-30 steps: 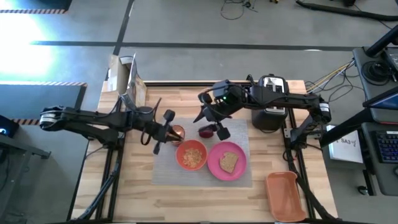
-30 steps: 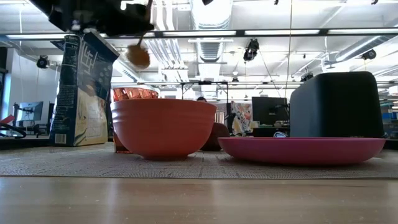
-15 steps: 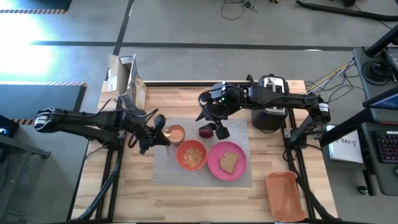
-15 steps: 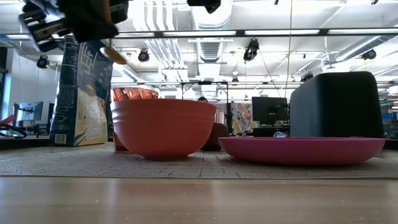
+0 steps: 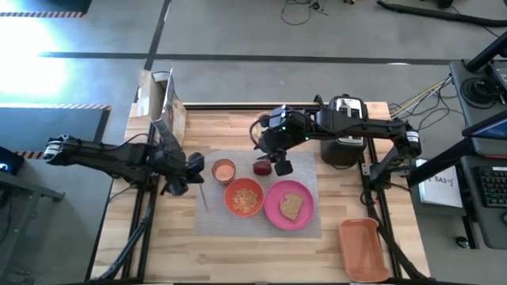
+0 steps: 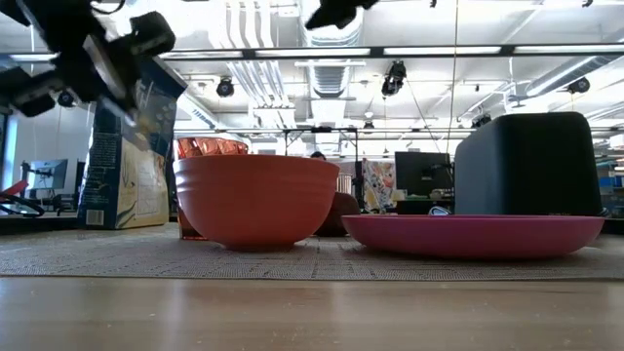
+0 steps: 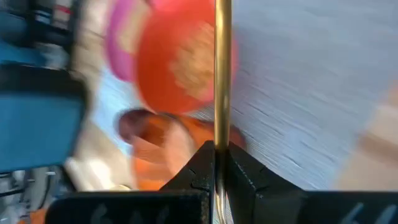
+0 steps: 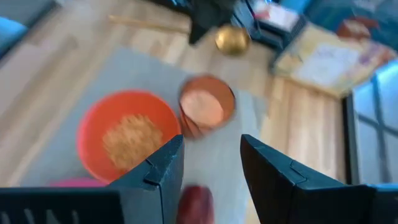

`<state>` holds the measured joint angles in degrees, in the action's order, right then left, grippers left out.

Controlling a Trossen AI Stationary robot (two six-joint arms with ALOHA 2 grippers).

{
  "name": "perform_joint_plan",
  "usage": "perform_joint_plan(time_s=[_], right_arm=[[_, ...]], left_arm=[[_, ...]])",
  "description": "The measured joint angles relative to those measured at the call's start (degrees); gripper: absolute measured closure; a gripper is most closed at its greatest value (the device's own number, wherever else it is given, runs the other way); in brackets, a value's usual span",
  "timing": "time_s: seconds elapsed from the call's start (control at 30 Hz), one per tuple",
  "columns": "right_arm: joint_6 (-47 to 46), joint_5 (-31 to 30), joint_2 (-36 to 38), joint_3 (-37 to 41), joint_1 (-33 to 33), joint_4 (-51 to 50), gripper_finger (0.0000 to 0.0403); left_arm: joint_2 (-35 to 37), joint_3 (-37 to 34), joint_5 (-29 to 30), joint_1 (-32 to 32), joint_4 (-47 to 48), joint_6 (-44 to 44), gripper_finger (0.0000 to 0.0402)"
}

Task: Arrange a breakfast setting
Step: Put the gold spoon to the left of the orange bowl on the gray table mat

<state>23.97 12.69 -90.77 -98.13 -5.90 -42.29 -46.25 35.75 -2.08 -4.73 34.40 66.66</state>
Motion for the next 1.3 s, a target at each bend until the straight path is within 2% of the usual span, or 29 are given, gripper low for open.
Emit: perform_joint_plan(time_s=[0.17,0.33,0.47,1.03,1.3], right_arm=[[-1.4,-5.3,0.1,0.0,0.0,-4.9,0.0259],[-6.6,-5.3,0.1,0.0,0.0,-7.9,0.0258],[-9.2,-5.3,0.1,0.0,0.0,-9.8,0.0262],[-10.1,-5.3,0.1,-0.6,0.0,-15.0,0.0271],[-12.1,-5.3,0.3,-0.8,0.0,-18.6,0.0273]], left_arm=[[-2.0,0.0,1.6,-0.4,4.8,1.9,0.0394],[-5.2,0.0,1.8,-0.4,5.2,5.2,0.0393],[-8.5,0.0,5.1,-0.5,5.6,8.2,0.0392],[-18.5,0.0,6.2,-1.3,0.9,10.9,0.0391],[-23.2,-0.2,9.0,-1.4,-0.5,10.9,0.0391]])
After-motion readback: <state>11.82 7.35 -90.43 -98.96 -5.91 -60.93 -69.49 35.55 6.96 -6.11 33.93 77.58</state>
